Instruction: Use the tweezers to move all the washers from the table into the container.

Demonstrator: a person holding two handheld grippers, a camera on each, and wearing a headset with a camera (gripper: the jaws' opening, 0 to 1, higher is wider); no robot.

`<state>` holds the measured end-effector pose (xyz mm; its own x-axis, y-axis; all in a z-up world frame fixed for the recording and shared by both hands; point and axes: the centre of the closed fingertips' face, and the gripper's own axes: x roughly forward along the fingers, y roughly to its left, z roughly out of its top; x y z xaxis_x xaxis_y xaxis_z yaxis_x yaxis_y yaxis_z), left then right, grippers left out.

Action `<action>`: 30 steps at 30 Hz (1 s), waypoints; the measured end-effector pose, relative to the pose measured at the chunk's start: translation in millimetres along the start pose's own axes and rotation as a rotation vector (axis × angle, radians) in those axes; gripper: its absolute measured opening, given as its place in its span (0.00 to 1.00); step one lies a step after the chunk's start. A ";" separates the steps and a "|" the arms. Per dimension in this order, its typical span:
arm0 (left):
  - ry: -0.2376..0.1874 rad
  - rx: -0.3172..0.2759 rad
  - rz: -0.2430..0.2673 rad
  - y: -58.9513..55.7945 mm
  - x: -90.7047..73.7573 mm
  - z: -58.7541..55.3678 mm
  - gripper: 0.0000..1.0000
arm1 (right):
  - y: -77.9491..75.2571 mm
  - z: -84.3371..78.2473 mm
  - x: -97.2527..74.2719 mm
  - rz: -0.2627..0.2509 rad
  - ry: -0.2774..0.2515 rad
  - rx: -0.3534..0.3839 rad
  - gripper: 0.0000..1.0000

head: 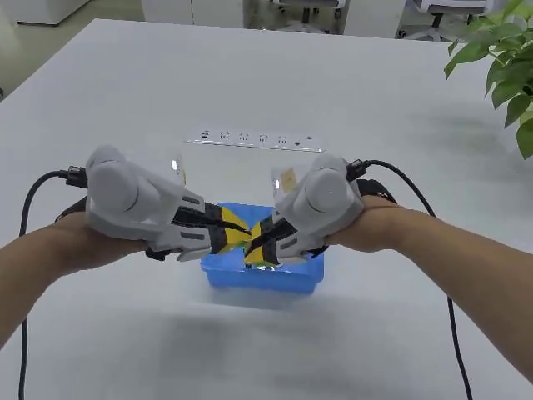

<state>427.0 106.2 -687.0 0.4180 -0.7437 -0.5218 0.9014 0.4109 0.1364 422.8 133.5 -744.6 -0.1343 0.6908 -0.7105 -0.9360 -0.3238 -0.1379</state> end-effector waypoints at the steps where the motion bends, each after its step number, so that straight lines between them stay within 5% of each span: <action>1: 0.001 0.001 -0.002 -0.3 0.1 0.0 0.06 | 0.3 -0.1 0.1 0.000 0.000 0.000 0.08; 16: 0.015 0.014 -0.014 -2.5 -7.1 7.6 0.05 | -1.9 9.0 -4.1 -0.025 -0.012 0.013 0.10; 30: -0.011 0.013 -0.015 -7.4 -16.3 30.4 0.05 | -1.2 12.2 -22.9 -0.089 -0.018 0.070 0.25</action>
<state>417.0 99.3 -653.8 0.4052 -0.7556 -0.5146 0.9091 0.3926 0.1393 423.0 126.0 -719.6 -0.0553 0.7267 -0.6847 -0.9649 -0.2153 -0.1505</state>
